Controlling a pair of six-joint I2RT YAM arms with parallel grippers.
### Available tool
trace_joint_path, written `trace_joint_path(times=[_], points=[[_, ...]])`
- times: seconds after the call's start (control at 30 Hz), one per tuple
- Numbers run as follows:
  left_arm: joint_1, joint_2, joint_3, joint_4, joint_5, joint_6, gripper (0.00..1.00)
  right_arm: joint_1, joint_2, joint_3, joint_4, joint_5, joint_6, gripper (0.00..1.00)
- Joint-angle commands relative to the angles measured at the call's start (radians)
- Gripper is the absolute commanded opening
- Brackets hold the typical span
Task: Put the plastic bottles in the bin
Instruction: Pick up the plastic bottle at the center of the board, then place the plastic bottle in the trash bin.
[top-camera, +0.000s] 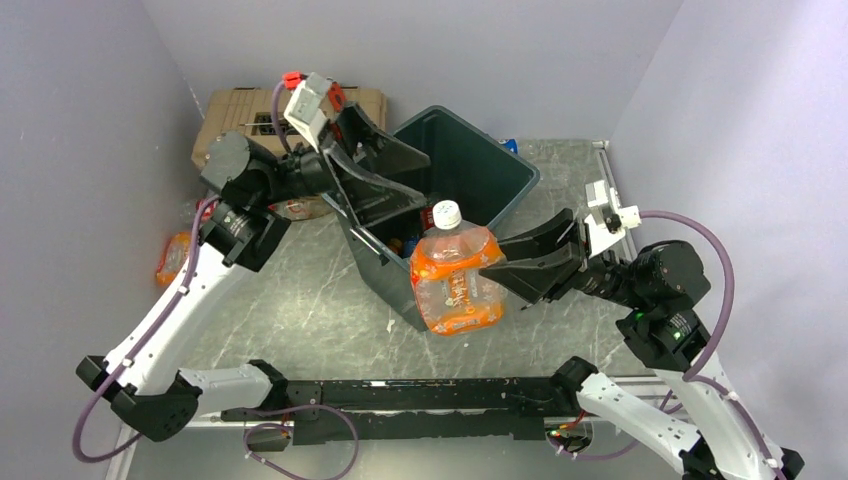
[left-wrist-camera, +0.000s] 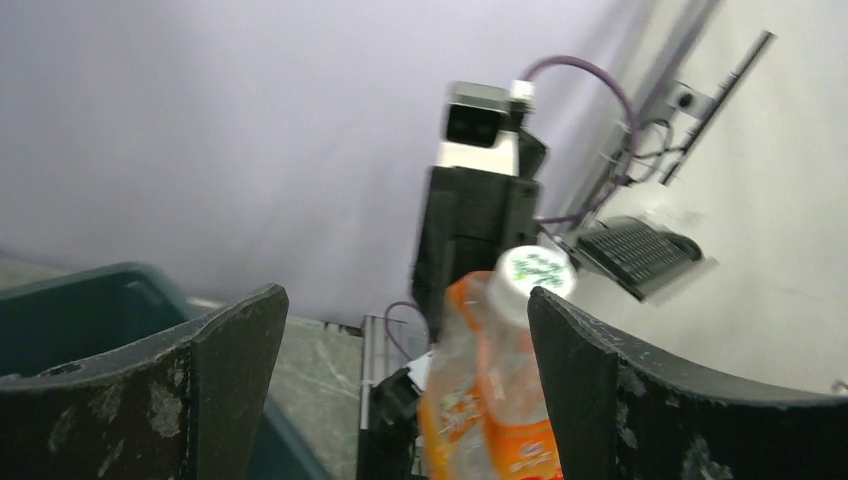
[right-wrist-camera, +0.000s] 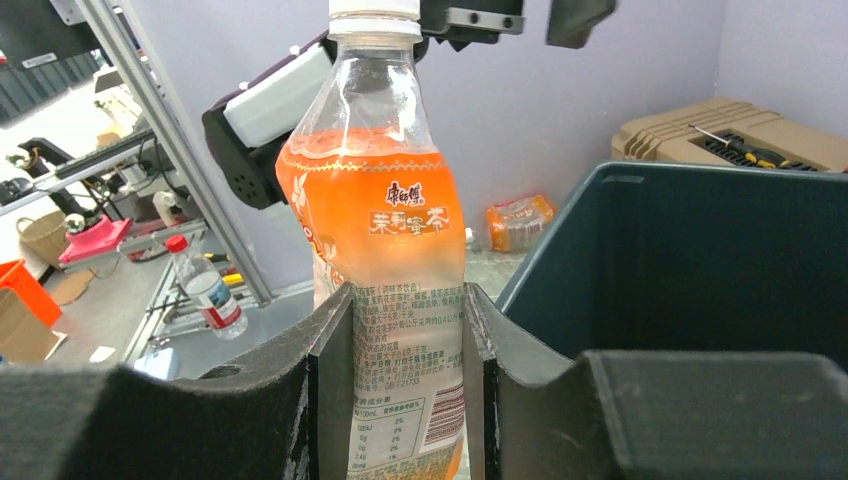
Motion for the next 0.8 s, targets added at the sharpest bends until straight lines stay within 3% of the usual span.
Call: trace_joint_path(times=[0.0,0.37,0.77], points=[[-0.131,0.011,0.098,-0.142,-0.051,0.181,0.95,0.005,0.016,0.001,0.100,0.013,0.026,0.00],[-0.279,0.019,0.096,-0.198,-0.154,0.291,0.86,0.005,0.016,-0.013,0.081,0.074,0.022,0.00],[-0.363,0.041,0.136,-0.258,-0.212,0.377,0.32,0.005,0.020,-0.016,0.077,0.078,0.022,0.00]])
